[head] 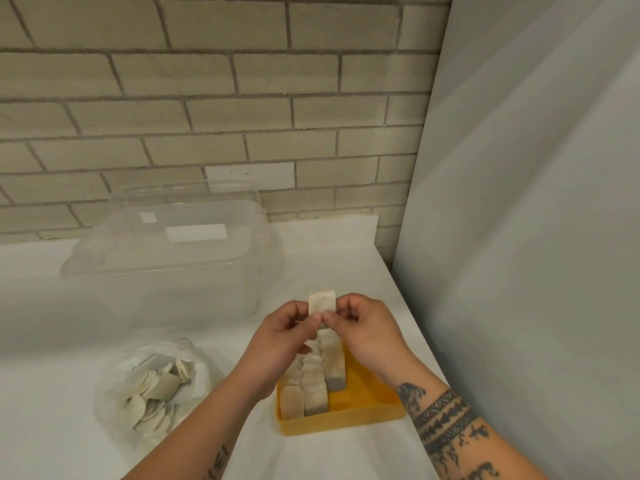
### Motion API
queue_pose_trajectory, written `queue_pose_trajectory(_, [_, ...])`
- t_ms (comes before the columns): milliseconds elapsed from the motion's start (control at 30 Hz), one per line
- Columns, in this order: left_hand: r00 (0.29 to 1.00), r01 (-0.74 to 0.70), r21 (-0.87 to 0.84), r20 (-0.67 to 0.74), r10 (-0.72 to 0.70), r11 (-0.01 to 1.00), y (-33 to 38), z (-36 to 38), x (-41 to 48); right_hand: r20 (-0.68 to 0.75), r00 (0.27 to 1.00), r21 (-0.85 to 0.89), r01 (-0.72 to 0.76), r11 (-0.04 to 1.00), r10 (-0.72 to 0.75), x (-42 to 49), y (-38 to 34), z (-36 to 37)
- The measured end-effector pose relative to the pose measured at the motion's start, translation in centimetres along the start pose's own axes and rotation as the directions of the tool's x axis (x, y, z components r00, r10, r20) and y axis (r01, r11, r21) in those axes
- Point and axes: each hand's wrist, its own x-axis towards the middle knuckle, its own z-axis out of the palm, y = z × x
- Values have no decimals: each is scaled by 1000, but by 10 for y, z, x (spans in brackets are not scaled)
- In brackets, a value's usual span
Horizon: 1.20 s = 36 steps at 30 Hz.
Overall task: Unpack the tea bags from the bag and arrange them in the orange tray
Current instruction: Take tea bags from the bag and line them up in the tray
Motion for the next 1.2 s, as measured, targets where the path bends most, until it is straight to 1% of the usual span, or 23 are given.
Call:
queue_pose_trajectory(100, [997, -20, 118, -73, 29, 993, -4, 1, -1, 15, 1000, 3, -11, 1000, 11, -1, 5, 0])
queue_pose_trajectory(167, [993, -27, 190, -103, 48, 981, -6, 1, 0, 32, 999, -32, -8, 999, 9, -3, 7, -1])
queue_pose_trajectory(300, [995, 2, 262, -94, 23, 965, -13, -2, 0, 32, 999, -111, -30, 993, 34, -4, 14, -1])
queue_pose_trajectory(333, [992, 6, 280, -121, 29, 960, -15, -3, 0, 14, 998, -126, -53, 991, 55, -4, 17, 0])
queue_pose_trajectory(400, [969, 19, 348, -236, 68, 937, -20, -7, 0, -12, 993, -185, -116, 976, 116, -4, 25, 0])
queue_pose_trajectory(467, [939, 61, 433, -329, 95, 899, -28, -15, 1, 0, 982, -279, -181, 943, 189, -7, 33, 1])
queue_pose_trajectory(500, [935, 100, 475, -346, 81, 874, -34, -19, 2, 15, 974, -337, -207, 919, 225, -8, 38, 2])
queue_pose_trajectory(567, [941, 200, 539, -339, -7, 818, -44, -25, 3, 56, 954, -453, -239, 859, 295, -10, 45, 3])
queue_pose_trajectory(667, [938, 299, 536, -315, -141, 789, -52, -26, 1, 126, 919, -618, -221, 754, 373, -8, 52, 7])
queue_pose_trajectory(767, [933, 332, 504, -302, -197, 798, -56, -24, 0, 164, 894, -684, -202, 701, 418, -4, 56, 12])
queue_pose_trajectory(833, [930, 339, 490, -305, -207, 803, -56, -24, 0, 171, 883, -697, -206, 687, 437, -3, 58, 15])
queue_pose_trajectory(967, [929, 344, 491, -303, -213, 801, -57, -25, 0, 140, 890, -712, -213, 669, 433, -4, 62, 19])
queue_pose_trajectory(1200, [927, 348, 484, -308, -215, 803, -58, -25, -1, 125, 905, -660, -230, 715, 407, -4, 67, 19])
